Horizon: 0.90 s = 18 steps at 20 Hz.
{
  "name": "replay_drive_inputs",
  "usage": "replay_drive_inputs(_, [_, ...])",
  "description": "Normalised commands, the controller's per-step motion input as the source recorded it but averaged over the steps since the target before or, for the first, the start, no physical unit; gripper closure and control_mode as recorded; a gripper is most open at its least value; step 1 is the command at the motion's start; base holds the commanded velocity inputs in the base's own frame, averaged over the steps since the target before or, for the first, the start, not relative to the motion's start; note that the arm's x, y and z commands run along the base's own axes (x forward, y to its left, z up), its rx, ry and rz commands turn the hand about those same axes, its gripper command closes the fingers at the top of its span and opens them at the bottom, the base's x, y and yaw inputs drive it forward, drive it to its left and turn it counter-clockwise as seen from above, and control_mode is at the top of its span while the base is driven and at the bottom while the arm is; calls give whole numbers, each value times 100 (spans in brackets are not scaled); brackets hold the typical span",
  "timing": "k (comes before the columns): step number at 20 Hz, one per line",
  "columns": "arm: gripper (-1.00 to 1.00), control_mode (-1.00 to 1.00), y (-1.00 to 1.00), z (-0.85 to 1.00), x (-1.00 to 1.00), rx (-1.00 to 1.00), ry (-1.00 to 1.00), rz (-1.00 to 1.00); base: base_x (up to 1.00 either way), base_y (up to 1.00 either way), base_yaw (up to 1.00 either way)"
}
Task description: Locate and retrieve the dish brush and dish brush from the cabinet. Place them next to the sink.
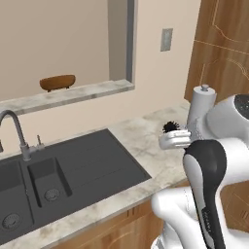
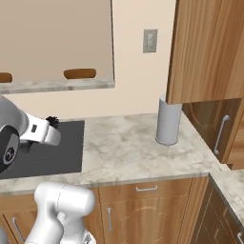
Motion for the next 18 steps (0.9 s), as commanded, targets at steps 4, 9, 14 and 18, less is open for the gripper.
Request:
replay_drive_inputs(4, [100,-100,21,-37,67,0,3,-1,0,0,0])
replay_drive_inputs(9, [100,-100,-8,-48,82,0,5,-1,0,0,0])
replay_drive_inputs(14, [100,-100,-7,-41,78,-2,1,-1,0,0,0])
replay_drive_inputs(18, [100,-100,-4,-50,77,-1,2,-1,0,0,0])
